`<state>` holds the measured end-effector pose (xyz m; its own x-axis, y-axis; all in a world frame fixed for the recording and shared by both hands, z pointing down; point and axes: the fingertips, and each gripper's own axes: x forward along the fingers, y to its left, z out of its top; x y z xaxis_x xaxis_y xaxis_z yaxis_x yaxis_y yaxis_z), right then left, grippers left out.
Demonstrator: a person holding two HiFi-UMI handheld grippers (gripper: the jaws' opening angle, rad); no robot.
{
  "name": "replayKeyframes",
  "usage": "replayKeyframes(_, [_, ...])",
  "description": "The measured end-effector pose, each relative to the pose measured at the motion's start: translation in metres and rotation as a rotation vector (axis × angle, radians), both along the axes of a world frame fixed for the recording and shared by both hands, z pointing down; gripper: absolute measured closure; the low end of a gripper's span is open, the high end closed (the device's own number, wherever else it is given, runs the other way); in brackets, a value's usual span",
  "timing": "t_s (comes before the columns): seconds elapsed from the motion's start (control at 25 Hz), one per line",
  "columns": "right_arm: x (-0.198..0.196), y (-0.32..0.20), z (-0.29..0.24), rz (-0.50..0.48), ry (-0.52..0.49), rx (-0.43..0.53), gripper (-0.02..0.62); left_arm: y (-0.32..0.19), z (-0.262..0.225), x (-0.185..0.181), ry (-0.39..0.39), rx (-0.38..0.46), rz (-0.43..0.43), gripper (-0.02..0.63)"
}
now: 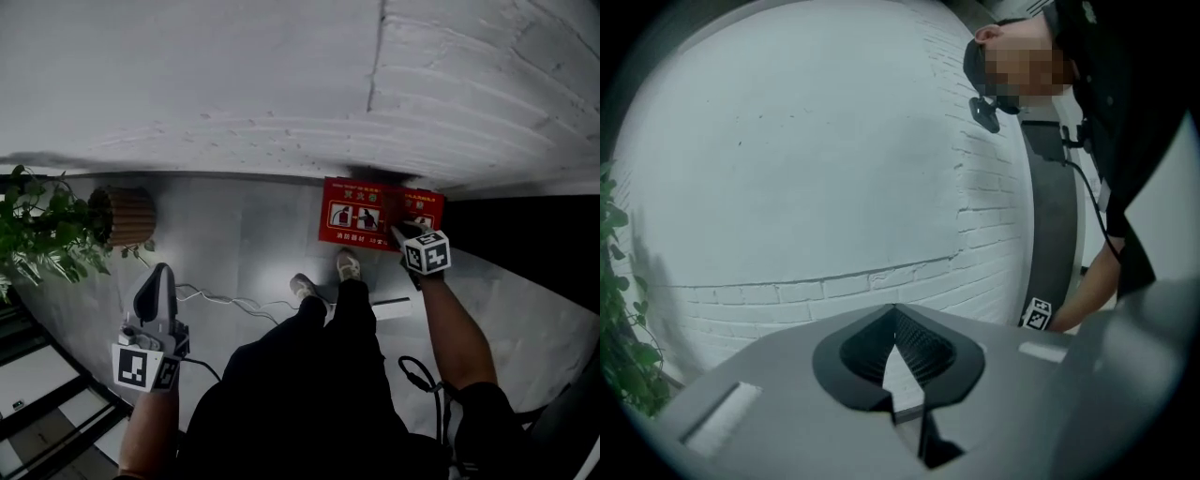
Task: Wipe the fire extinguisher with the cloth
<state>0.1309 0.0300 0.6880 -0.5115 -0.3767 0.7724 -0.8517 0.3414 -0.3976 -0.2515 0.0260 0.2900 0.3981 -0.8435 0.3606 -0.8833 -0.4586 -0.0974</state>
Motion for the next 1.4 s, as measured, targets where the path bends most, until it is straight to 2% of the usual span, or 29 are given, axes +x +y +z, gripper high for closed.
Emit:
replayKeyframes(0.12, [-0.024,-0.009,0.016,-0.028,0.045,-0.032,0.541,0.006,-0.002,-0.008,0.014,0.005,-0.007,0.606])
replayKeyframes(0.28, [-0.02,-0.024,-0.015,0.07,0.07,0.133,0.505,0.016,0.0,-0.015,0.072,0.008,-0.017,0.606])
replayKeyframes(0.32, [-0.019,-0.024,-0.026,0.081,0.063,0.162,0.47,0.017,0.003,-0.015,0.09,0.008,-0.014,0.606])
replayKeyframes(0.44, [-0.02,-0.009,-0.052,0.079,0.048,0.194,0.391,0.015,0.017,-0.014,0.146,-0.002,-0.007,0.606])
replayKeyframes(0.52, [-0.015,0.0,-0.079,0.097,0.042,0.243,0.38,0.01,0.024,-0.003,0.184,-0.004,0.024,0.606])
replayKeyframes(0.6, [-0.005,0.004,-0.125,0.141,0.047,0.363,0.404,0.002,0.025,0.02,0.222,0.0,0.084,0.606])
replayKeyframes(0.72, [0.018,0.011,-0.214,0.279,0.078,0.576,0.525,-0.009,0.017,0.067,0.29,0.018,0.214,0.606])
replayKeyframes(0.8, [0.043,0.017,-0.271,0.41,0.088,0.674,0.579,-0.02,0.005,0.103,0.328,0.073,0.314,0.606])
replayKeyframes(0.92, [0.073,0.026,-0.338,0.527,0.034,0.765,0.594,-0.051,-0.016,0.15,0.348,0.21,0.425,0.606])
replayKeyframes(1.0, [0.079,0.036,-0.346,0.524,0.023,0.777,0.594,-0.079,-0.016,0.171,0.312,0.291,0.475,0.606])
replayKeyframes(1.08, [0.085,0.045,-0.323,0.542,0.052,0.734,0.594,-0.101,-0.002,0.18,0.261,0.284,0.476,0.606])
replayKeyframes(1.16, [0.092,0.05,-0.294,0.596,0.062,0.675,0.595,-0.111,0.002,0.172,0.27,0.249,0.41,0.606])
replayKeyframes(1.24, [0.09,0.053,-0.277,0.613,0.062,0.639,0.595,-0.11,-0.014,0.152,0.332,0.25,0.34,0.606])
replayKeyframes(1.32, [0.085,0.055,-0.271,0.599,0.055,0.632,0.595,-0.104,-0.028,0.14,0.343,0.266,0.34,0.606])
replayKeyframes(1.4, [0.083,0.054,-0.267,0.595,0.046,0.633,0.595,-0.101,-0.03,0.133,0.301,0.274,0.365,0.606])
